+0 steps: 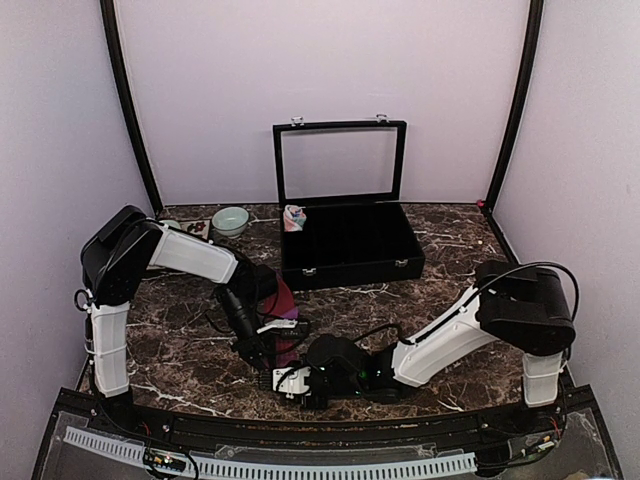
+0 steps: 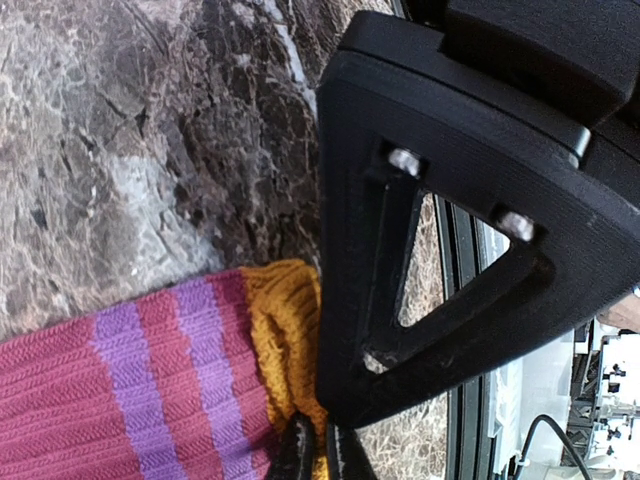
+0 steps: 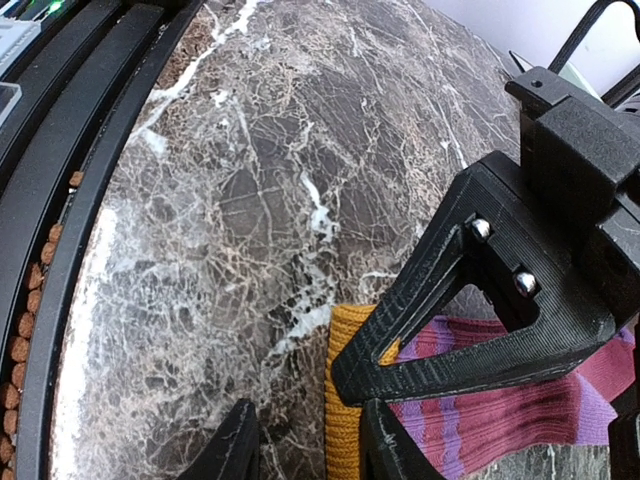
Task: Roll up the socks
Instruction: Roll the sock at the center of the board.
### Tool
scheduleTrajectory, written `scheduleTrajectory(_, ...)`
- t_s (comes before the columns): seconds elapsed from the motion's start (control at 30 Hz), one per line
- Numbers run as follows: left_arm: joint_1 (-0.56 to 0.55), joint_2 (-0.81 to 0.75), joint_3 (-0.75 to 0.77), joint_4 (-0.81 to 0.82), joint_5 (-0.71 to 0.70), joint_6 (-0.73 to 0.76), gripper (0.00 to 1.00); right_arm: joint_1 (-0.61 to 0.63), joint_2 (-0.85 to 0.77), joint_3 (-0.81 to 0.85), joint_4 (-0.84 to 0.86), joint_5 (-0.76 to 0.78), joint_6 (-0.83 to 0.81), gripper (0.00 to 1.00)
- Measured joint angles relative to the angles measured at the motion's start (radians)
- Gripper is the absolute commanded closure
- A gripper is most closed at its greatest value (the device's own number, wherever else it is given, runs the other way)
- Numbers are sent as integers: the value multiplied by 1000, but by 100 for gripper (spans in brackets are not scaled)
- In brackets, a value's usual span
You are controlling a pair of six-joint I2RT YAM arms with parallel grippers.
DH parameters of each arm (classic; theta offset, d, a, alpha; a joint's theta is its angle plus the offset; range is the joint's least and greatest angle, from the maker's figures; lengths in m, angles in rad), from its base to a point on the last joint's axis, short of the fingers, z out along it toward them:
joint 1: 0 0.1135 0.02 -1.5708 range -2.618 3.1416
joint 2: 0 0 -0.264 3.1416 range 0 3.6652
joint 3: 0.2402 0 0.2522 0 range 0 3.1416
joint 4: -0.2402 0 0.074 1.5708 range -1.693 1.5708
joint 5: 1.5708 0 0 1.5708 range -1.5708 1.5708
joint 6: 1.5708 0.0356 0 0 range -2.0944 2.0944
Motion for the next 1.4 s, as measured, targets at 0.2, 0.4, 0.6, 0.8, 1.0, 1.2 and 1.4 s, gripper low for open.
scheduleTrajectory(0.2, 3, 1, 2, -24, -11, 10, 93, -4, 23, 2, 40, -7, 18, 84)
scheduleTrajectory(0.4, 3, -2, 0, -38, -13, 18, 78, -18, 40, 5, 61, -23, 43, 89)
scheduleTrajectory(0.6, 5, -42, -25, -23, -27, 16, 61, -35, 47, 5, 70, -53, 76, 96)
scheduleTrajectory(0.8, 35, -166, -124, 57, -106, -2, 50, -55, 51, 6, 72, -99, 133, 100)
scheduleTrajectory(1.0, 164, -322, -246, 144, -262, -21, 49, -66, 54, 6, 70, -135, 188, 100)
scheduleTrajectory(1.2, 185, -463, -349, 229, -383, -16, 51, -74, 54, 29, 29, -172, 238, 100)
scheduleTrajectory(1.4, 184, -710, -497, 292, -421, 93, 53, -110, 73, 113, -88, -270, 314, 100)
